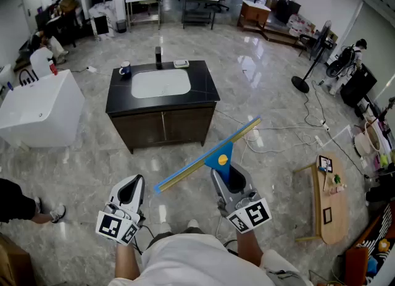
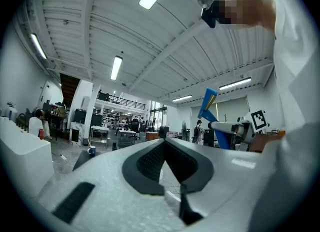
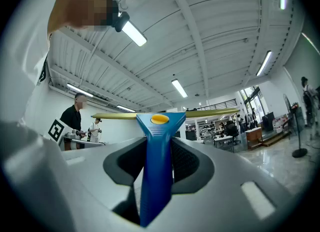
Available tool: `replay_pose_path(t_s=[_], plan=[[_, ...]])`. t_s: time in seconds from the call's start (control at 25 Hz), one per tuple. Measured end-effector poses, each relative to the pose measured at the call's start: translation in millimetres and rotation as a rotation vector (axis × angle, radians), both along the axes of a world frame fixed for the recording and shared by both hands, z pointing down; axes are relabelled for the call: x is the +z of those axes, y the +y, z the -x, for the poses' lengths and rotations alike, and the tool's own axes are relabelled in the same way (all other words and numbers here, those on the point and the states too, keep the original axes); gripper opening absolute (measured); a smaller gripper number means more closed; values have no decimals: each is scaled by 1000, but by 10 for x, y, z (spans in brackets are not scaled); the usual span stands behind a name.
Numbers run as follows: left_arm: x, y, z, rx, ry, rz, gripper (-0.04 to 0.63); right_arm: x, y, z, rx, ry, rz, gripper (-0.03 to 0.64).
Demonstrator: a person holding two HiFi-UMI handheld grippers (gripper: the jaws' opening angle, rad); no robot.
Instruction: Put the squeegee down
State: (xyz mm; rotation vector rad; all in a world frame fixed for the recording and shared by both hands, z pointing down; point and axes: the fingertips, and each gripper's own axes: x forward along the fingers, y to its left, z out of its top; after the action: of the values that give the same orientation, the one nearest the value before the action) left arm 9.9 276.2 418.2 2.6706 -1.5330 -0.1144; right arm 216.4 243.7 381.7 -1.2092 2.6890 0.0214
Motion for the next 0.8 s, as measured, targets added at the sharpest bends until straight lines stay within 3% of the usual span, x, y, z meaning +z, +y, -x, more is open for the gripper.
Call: replay_pose_path(t_s=[0.2, 0.8], plan=[[-63, -96, -82, 37, -13, -15, 5, -24, -66, -11, 14, -14, -5, 147], [-118, -92, -167, 33, -29, -24, 5, -44, -89, -49, -21, -31, -6, 149]])
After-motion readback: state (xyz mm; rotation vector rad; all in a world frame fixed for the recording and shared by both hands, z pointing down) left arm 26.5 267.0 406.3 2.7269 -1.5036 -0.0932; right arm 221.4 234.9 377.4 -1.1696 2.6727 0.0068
